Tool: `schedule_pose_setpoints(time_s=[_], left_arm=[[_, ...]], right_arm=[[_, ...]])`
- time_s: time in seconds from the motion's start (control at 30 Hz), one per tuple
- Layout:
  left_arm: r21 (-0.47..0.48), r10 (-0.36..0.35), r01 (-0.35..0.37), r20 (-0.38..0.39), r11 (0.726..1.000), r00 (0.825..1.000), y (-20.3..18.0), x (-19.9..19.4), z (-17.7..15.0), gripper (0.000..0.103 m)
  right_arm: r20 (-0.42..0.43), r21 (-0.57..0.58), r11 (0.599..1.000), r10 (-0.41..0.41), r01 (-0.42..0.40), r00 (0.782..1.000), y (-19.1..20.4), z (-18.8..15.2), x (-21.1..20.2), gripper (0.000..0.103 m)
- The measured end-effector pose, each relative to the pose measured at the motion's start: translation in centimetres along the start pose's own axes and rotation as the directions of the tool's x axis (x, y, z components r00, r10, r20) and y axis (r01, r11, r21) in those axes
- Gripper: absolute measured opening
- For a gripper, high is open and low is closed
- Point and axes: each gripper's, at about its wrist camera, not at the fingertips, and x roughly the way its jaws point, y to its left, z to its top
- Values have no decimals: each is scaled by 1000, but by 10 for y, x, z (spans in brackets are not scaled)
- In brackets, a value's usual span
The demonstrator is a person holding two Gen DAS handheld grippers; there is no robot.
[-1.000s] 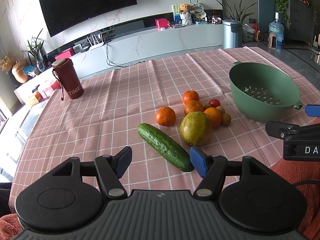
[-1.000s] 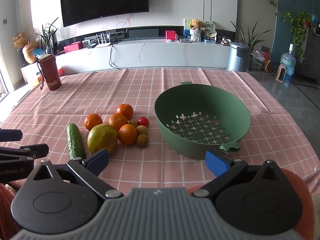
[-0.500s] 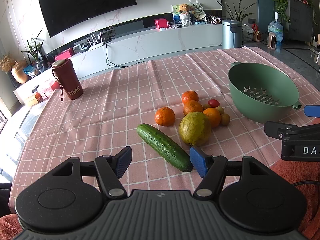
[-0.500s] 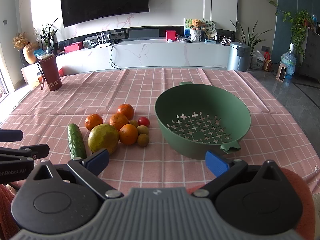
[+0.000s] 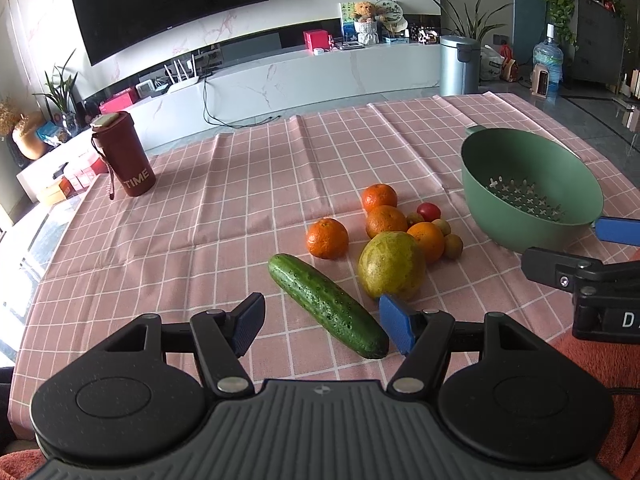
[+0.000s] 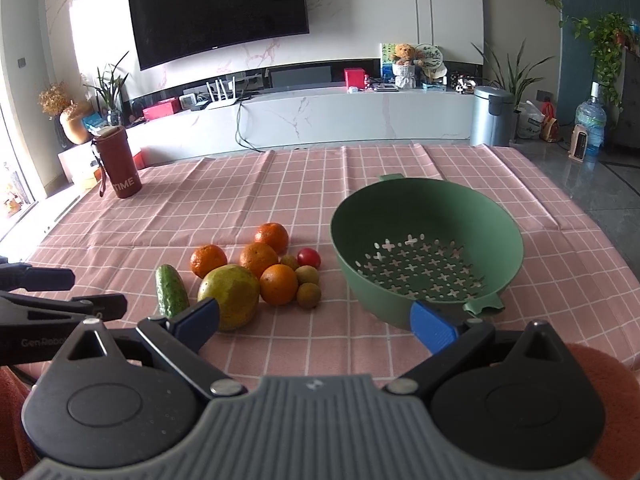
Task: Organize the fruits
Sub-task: 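Grasp the cucumber with the left tool while the right tool grasps the pomelo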
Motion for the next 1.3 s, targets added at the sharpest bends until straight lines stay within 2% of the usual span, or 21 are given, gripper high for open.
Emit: schedule_pose_setpoints(time_s=[0.07,0.13,0.27,0.33,0.4,0.5,0.57,0.73,1.03,1.3], left_arm=[[-7,-7,7,-16,1000,1000,4,7,3,77],[-24,-5,4,-35,1000,999,10,15,8,77],[-108,-38,31,-70,994,997,29,34,15,76],[-148,-54,40,-91,988,994,37,45,16,67],[-197,-79,55,-117,979,990,45,59,16,63],[-261,-109,76,-113,962,988,53,73,12,62],[-311,-122,79,-123,947,985,58,82,10,62],[-414,-211,138,-136,900,968,72,104,5,62],[-468,-277,176,-155,866,948,81,126,2,65],[-549,-346,215,-146,808,927,88,138,-3,65]], right_arm=[[-3,-4,999,34,-34,999,4,3,6,85],[-26,-10,998,58,-58,998,11,6,16,80],[-96,22,994,111,-109,989,21,13,41,68],[-114,33,992,126,-123,985,27,15,53,63],[-126,32,991,131,-128,983,33,17,65,62],[-148,58,987,154,-147,977,40,19,82,61],[-156,73,986,159,-150,975,44,18,93,61],[-165,142,978,178,-155,970,46,15,114,61],[-219,221,960,221,-173,950,42,9,140,61],[-226,335,921,284,-200,932,30,3,157,62]])
